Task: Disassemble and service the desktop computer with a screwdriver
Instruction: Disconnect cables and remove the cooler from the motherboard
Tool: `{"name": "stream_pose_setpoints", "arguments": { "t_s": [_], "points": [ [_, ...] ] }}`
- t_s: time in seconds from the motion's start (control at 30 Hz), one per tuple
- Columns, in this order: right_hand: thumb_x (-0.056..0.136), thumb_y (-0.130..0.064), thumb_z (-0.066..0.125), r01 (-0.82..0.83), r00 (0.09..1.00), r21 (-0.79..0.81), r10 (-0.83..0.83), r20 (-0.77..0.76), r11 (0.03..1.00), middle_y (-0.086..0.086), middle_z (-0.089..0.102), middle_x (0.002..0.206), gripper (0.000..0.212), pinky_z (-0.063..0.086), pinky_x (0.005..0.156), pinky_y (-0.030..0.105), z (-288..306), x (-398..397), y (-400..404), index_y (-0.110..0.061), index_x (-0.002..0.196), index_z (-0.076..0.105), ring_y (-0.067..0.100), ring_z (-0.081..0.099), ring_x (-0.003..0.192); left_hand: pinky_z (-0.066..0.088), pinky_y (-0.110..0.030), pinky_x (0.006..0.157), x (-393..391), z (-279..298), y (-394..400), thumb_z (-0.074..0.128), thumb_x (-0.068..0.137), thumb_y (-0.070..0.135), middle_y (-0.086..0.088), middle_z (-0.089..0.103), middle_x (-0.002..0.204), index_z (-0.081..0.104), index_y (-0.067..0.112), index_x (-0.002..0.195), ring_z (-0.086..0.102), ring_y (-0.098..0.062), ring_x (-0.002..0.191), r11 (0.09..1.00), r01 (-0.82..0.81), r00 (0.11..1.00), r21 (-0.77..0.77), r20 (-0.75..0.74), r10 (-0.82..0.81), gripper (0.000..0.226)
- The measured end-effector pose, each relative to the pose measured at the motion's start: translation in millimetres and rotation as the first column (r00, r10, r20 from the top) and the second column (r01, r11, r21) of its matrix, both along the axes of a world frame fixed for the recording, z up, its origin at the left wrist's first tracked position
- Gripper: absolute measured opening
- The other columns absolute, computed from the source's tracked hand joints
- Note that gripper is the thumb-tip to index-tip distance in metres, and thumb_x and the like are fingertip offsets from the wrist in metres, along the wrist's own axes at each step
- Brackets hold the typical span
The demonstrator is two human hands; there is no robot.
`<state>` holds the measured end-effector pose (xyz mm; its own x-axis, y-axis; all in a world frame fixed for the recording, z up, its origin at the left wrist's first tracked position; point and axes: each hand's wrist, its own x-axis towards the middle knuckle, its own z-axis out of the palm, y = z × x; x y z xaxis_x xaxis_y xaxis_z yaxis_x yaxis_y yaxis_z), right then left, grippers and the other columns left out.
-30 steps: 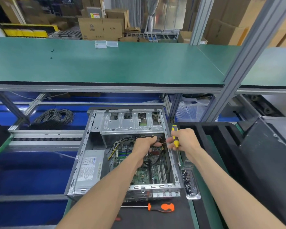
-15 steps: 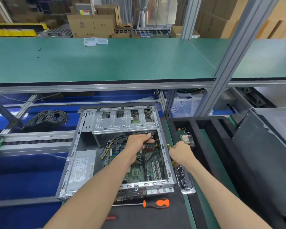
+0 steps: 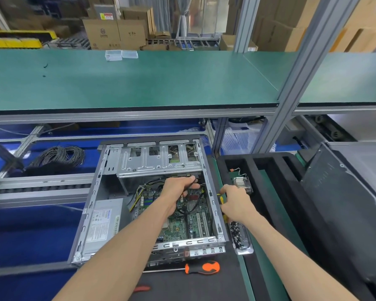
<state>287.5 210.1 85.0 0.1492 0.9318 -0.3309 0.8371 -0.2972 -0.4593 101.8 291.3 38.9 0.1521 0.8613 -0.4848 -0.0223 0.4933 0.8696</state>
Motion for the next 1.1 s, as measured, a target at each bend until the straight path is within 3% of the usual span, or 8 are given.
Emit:
{"name": "stream_pose_setpoints", "arguments": {
  "t_s": [0.1,0.23,0.33,0.57,0.77,0.87,0.97,1.1],
  "points": [
    [0.088,-0.001,0.058,-0.012,1.0,-0.009,0.012,-0.016,1.0,0.017,0.06,0.111,0.04,0.061,0.053,0.039,-1,1,0,-0.014,0.125,0.059,0.037,0.067,0.092,0.04,-0.022,0.063,0,2,-2,0.074,0.089,0.03,-0.004,0.078,0.089,0.077,0.012,0.098,0.055,-0.011,0.073,1.0,-0.001,1.0,0.0,0.0,0.001,0.021],
    [0.087,0.005,0.053,-0.047,0.999,0.002,0.047,0.026,0.999,0.016,0.062,0.121,0.045,0.059,0.084,0.047,-5,0,2,-0.012,0.128,0.059,0.036,0.061,0.109,0.039,-0.02,0.057,0,4,-2,0.074,0.089,0.029,-0.006,0.078,0.089,0.077,0.01,0.098,0.052,-0.004,0.053,1.0,0.001,1.0,-0.004,0.003,-0.001,0.021],
    [0.089,0.003,0.053,-0.059,0.998,0.005,0.059,0.024,0.998,0.015,0.065,0.12,0.041,0.057,0.086,0.048,-6,2,2,-0.011,0.126,0.062,0.034,0.063,0.105,0.04,-0.02,0.06,1,5,-3,0.073,0.089,0.029,-0.006,0.078,0.088,0.077,0.01,0.098,0.048,-0.003,0.048,1.0,-0.005,1.0,-0.005,-0.006,0.005,0.021],
    [0.084,0.007,0.052,-0.01,0.999,0.018,0.011,-0.043,1.0,0.015,0.07,0.112,0.043,0.059,0.083,0.049,-5,11,5,-0.007,0.124,0.065,0.036,0.065,0.105,0.035,-0.037,0.098,7,7,-3,0.072,0.088,0.045,0.004,0.078,0.086,0.075,0.019,0.1,0.042,-0.014,0.063,0.998,-0.045,0.998,-0.047,-0.053,0.042,0.03],
    [0.086,0.004,0.053,0.021,0.994,0.051,-0.015,-0.104,0.998,0.008,0.071,0.104,0.04,0.056,0.09,0.047,-6,12,8,-0.01,0.12,0.066,0.032,0.061,0.109,0.03,-0.034,0.089,12,8,-3,0.073,0.086,0.046,0.013,0.077,0.083,0.079,0.02,0.091,0.046,-0.015,0.071,0.994,-0.103,0.991,-0.034,-0.092,0.099,0.028],
    [0.09,-0.004,0.056,0.057,0.993,0.187,-0.037,-0.11,0.981,0.003,0.072,0.095,0.031,0.054,0.093,0.039,-5,6,11,-0.013,0.117,0.068,0.026,0.063,0.105,0.032,-0.032,0.086,14,10,-4,0.074,0.086,0.044,0.011,0.078,0.083,0.078,0.018,0.091,0.044,-0.013,0.066,0.992,-0.116,0.992,-0.049,-0.064,0.113,0.027],
    [0.1,-0.02,0.049,0.109,0.987,0.321,-0.063,-0.15,0.941,0.006,0.072,0.107,0.028,0.052,0.093,0.041,1,-6,15,-0.015,0.122,0.067,0.027,0.062,0.104,0.039,-0.029,0.08,17,12,-7,0.075,0.086,0.039,0.006,0.078,0.083,0.078,0.014,0.09,0.041,-0.011,0.059,0.989,-0.142,0.99,-0.052,-0.034,0.14,0.025],
    [0.097,-0.057,0.049,0.017,0.994,0.193,0.004,-0.108,0.981,0.014,0.06,0.133,0.067,0.046,0.102,0.048,8,-21,20,-0.024,0.153,0.036,0.036,0.05,0.126,0.043,-0.029,0.072,20,16,-6,0.079,0.081,0.033,-0.003,0.076,0.074,0.076,0.006,0.088,0.044,-0.015,0.056,0.972,-0.23,0.972,-0.054,-0.063,0.227,0.029]
  ]
}}
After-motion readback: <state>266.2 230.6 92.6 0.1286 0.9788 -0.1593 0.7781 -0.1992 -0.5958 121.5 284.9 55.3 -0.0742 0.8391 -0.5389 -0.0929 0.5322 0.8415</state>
